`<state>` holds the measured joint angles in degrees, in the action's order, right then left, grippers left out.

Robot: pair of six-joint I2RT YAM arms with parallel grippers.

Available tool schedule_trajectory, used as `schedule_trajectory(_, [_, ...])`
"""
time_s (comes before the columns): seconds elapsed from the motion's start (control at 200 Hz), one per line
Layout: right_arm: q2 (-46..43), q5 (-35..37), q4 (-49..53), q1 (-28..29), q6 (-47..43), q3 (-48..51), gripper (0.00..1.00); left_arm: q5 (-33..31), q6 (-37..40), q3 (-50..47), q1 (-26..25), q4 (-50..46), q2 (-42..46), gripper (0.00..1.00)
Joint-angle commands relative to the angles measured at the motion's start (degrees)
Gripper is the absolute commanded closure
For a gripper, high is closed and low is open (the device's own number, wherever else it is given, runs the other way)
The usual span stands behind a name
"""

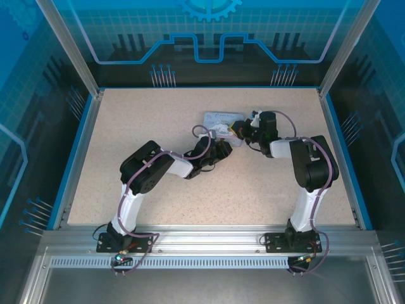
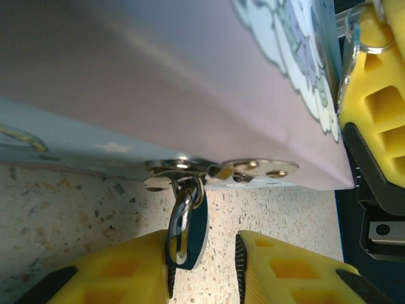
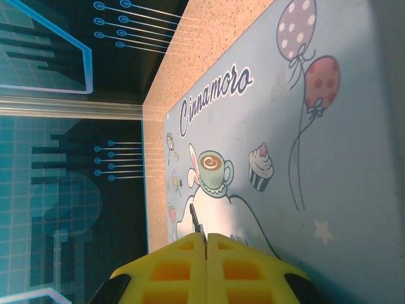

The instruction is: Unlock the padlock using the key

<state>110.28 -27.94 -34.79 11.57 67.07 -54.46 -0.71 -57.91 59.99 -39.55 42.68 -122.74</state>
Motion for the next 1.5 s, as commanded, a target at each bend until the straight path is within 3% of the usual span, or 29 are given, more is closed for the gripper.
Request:
schedule_trajectory(0.0, [4.1,2.4,8.8,-1.3,-0.6,3.0,1.00,-2.1,-1.6,0.1,-0.3,0.2,-1.1,0.65])
schedule_trajectory(0.93, [4.6,2.0,8.0,-1.5,-0.4,3.2,1.00,-15.1,-18.7,-0.8,-4.4,-4.3,-2.5,0.66])
schedule_trajectory(1.496, [4.7,1.7,7.7,-1.8,-0.4,3.4,1.00,-15.4,-17.0,0.1,-4.3,-3.2,-3.2,0.72])
